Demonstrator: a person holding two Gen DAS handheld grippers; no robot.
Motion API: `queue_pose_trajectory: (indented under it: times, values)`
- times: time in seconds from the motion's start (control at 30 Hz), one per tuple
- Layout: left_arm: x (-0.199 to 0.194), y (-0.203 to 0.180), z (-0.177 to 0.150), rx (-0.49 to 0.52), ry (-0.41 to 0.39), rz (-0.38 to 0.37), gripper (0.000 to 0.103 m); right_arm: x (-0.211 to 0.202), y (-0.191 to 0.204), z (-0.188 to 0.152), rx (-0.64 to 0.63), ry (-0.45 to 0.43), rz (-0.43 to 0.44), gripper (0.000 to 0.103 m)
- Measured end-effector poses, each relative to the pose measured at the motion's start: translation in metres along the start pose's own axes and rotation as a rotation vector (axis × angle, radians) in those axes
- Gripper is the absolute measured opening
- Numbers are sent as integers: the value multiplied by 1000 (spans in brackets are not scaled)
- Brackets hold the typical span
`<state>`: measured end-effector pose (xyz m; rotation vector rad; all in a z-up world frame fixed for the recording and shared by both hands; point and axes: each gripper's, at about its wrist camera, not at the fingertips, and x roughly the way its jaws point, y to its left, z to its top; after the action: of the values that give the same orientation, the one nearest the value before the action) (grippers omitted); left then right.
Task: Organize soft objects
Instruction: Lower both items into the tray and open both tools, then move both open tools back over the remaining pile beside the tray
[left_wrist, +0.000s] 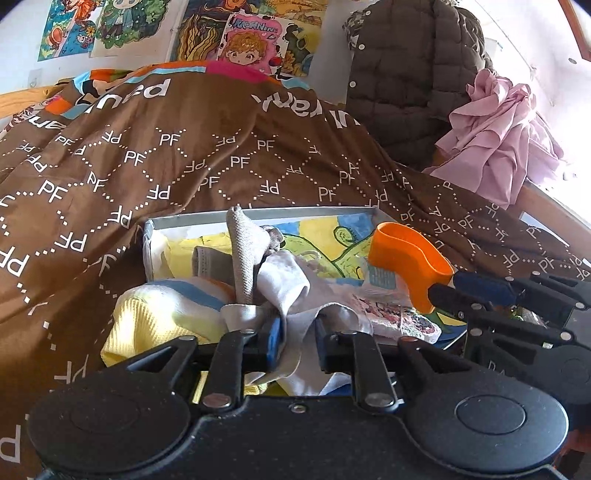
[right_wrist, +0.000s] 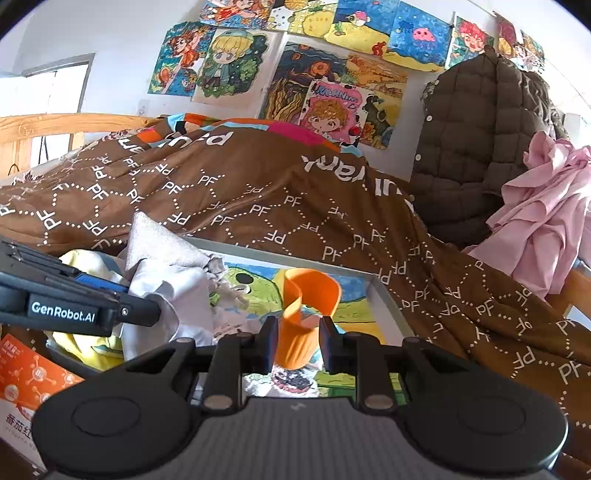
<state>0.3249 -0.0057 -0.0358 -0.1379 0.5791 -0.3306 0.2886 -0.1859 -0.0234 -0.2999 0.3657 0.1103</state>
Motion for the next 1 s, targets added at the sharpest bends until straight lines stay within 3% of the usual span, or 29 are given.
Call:
queue_pose_trajectory:
  times: [0.17,0.3,0.37,0.47,0.73,1.0]
  values:
    - [-5,-5,2,7,-14,1,45,-12,-9,4,44,-13,-23,46]
    - [-16,-13,7,26,-44,43,75,-28,-23,10,114,-38,-34,58]
    - [-25,-18,11,43,-68,73,76,-38,-29,13,138,-52,-46,63]
    - [-39,-25,18,65,-104,101,85,-54,-37,17,161,-76,-61,72]
    - [-84,-47,32,102,-211,120,101,-105,-58,28,201,-145,-131,99]
    - [-126,-83,33,181,-284,81,102,-152,-69,20,234,-167,-169,103]
